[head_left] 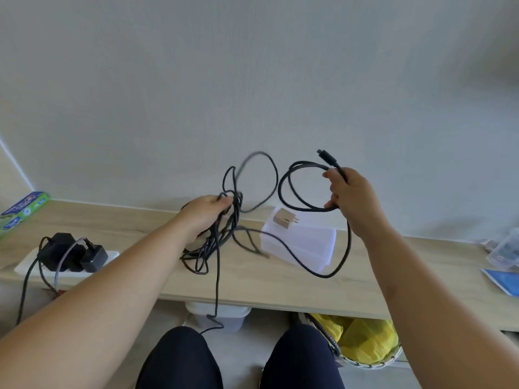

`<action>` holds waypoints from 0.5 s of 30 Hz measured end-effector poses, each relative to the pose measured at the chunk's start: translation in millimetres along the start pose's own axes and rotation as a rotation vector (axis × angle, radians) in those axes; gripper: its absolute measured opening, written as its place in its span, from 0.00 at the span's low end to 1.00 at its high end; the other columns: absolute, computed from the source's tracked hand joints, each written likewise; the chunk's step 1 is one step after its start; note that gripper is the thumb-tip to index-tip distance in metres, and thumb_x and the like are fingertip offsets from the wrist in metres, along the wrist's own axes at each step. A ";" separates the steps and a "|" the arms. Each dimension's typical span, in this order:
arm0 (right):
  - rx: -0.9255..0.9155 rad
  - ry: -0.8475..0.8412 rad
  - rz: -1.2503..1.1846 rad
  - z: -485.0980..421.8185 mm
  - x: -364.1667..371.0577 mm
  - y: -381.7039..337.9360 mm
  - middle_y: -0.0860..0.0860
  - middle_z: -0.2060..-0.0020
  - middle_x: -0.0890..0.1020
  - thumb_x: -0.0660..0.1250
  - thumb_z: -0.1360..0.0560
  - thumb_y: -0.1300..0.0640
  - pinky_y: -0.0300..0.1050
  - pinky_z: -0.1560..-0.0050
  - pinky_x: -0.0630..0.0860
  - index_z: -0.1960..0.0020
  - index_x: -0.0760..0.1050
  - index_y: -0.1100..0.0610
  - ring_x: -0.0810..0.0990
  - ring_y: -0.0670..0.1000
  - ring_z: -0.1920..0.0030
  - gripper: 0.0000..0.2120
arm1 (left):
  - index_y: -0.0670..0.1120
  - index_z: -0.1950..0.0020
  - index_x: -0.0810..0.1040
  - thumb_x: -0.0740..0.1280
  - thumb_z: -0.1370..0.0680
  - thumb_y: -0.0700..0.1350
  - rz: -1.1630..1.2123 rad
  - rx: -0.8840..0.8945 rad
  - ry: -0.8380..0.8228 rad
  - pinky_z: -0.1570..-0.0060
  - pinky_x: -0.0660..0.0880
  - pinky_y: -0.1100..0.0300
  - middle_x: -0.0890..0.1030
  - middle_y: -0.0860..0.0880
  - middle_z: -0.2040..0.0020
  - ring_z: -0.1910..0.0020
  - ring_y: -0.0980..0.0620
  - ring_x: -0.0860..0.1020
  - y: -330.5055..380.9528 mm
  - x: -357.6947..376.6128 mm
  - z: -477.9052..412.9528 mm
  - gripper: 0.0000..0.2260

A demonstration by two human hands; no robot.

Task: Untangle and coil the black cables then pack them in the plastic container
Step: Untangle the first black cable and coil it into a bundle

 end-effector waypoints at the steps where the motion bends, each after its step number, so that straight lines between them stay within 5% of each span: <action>1: -0.040 -0.048 0.033 0.5 3.9 -11.1 0.48 0.69 0.69 0.60 0.21 0.54 0.52 0.59 0.78 0.50 0.76 0.57 0.71 0.44 0.77 0.09 | 0.44 0.34 0.74 0.57 0.20 0.59 -0.213 -0.036 -0.038 0.42 0.69 0.54 0.77 0.44 0.37 0.38 0.43 0.74 3.0 4.3 2.4 0.24; 3: -0.128 -0.159 0.174 2.4 13.9 -35.3 0.48 0.68 0.71 0.60 0.21 0.53 0.47 0.63 0.75 0.52 0.76 0.56 0.73 0.46 0.76 0.09 | 0.44 0.33 0.72 0.52 0.19 0.59 -0.337 -0.009 0.006 0.46 0.68 0.57 0.74 0.44 0.35 0.37 0.44 0.71 29.5 1.8 8.9 0.25; 6: -0.243 -0.320 0.397 7.8 30.5 -62.1 0.48 0.68 0.72 0.59 0.20 0.52 0.36 0.70 0.70 0.52 0.76 0.55 0.74 0.48 0.73 0.09 | 0.52 0.43 0.72 0.49 0.18 0.58 0.078 0.285 0.142 0.54 0.64 0.65 0.73 0.52 0.46 0.45 0.54 0.68 97.3 -9.3 35.5 0.17; 8: -0.275 -0.397 0.451 10.9 39.1 -70.7 0.48 0.69 0.73 0.60 0.20 0.51 0.33 0.72 0.68 0.52 0.76 0.54 0.74 0.47 0.73 0.09 | 0.53 0.30 0.67 0.54 0.23 0.62 0.234 0.449 0.037 0.43 0.60 0.65 0.70 0.58 0.37 0.39 0.62 0.65 133.1 -4.1 54.7 0.24; 11: -0.317 -0.471 0.536 13.6 50.1 -79.6 0.49 0.67 0.74 0.59 0.20 0.53 0.36 0.68 0.70 0.51 0.76 0.56 0.74 0.47 0.71 0.09 | 0.55 0.27 0.63 0.64 0.32 0.64 0.058 0.535 -0.170 0.40 0.62 0.63 0.72 0.59 0.35 0.37 0.62 0.69 158.0 18.9 65.4 0.34; 13: -0.348 -0.499 0.555 12.7 55.2 -83.7 0.47 0.66 0.74 0.59 0.20 0.55 0.34 0.70 0.69 0.51 0.72 0.55 0.73 0.47 0.71 0.05 | 0.54 0.34 0.71 0.69 0.28 0.59 -0.110 0.527 -0.261 0.43 0.72 0.61 0.80 0.56 0.44 0.48 0.60 0.79 158.5 30.8 62.2 0.24; 15: -0.376 -0.511 0.567 11.6 57.0 -85.0 0.47 0.65 0.75 0.60 0.21 0.55 0.32 0.72 0.68 0.49 0.68 0.53 0.73 0.47 0.71 0.02 | 0.50 0.43 0.78 0.66 0.23 0.53 -0.057 0.435 -0.364 0.58 0.77 0.62 0.84 0.52 0.59 0.64 0.55 0.81 151.7 38.6 58.9 0.12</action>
Point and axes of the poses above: each hand's wrist, its own z-axis away from the middle knuckle, its own x-axis out of the palm, y = z × x, the point moved 9 cm from there along -z, towards the middle knuckle
